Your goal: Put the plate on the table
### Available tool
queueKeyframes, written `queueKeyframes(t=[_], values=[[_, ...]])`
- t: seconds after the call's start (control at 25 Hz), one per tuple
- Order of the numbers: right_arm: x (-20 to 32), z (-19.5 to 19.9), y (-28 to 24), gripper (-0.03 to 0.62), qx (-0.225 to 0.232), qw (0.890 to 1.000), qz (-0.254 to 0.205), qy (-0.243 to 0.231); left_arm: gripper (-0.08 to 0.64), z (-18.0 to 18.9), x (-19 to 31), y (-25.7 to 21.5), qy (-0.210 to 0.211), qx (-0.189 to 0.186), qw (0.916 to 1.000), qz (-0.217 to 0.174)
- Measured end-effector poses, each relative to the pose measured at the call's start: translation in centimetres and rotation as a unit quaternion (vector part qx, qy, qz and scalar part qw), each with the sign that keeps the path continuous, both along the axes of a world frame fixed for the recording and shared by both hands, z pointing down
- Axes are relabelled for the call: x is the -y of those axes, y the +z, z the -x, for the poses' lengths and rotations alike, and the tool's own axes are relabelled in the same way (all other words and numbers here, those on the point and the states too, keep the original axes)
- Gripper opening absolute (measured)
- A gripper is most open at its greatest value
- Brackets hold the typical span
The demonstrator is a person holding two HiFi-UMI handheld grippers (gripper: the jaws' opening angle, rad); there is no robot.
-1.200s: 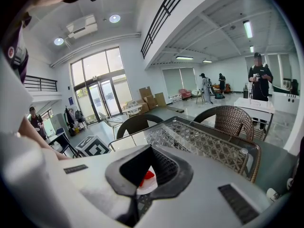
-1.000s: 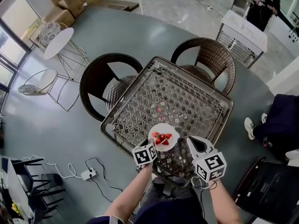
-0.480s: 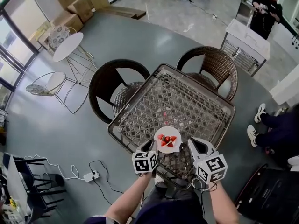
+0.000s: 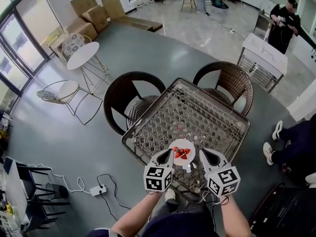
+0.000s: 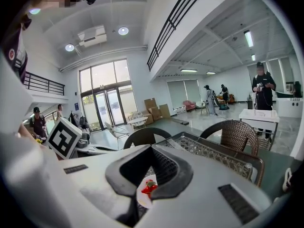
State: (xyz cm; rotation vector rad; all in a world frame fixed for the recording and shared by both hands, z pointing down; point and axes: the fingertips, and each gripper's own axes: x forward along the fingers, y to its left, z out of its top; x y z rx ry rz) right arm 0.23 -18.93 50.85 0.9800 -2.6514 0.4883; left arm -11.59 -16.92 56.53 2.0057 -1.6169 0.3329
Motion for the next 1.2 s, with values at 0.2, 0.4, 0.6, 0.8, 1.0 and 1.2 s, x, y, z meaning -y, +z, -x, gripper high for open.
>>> queueKeyframes(t=[0.2,0.4,0.6,0.8,1.0,1.2], values=[[-0.4,0.1,-1.3,0.003,0.01,1.0,-0.012,-0.003,0.006,-1.8,-0.4,-3.5,0.026,-0.012,0.999,-0.034],[-0.5,0.6,-2.9,0.003,0.025,0.999,-0.025,-0.011,0.006,-3.4,-0.7,-6.9,0.05,-0.049,0.9949,-0.072],[-0.4,1.1,-4.2,0.003,0.041,0.998,-0.038,-0.016,0.006,-4.3,-0.7,-8.8,0.067,-0.062,0.9914,-0.094],[-0.6,1.5,-4.9,0.003,0.051,0.998,-0.044,-0.015,0.006,-4.5,-0.9,-9.9,0.075,-0.065,0.9895,-0.105],[-0.3,1.1,-5.7,0.003,0.058,0.997,-0.051,-0.017,0.006,-5.1,-0.7,-10.3,0.081,-0.071,0.9886,-0.106],[-0.7,1.0,-6.0,0.003,0.062,0.996,-0.057,-0.018,0.006,-5.4,-1.2,-10.1,0.084,-0.076,0.9878,-0.107]])
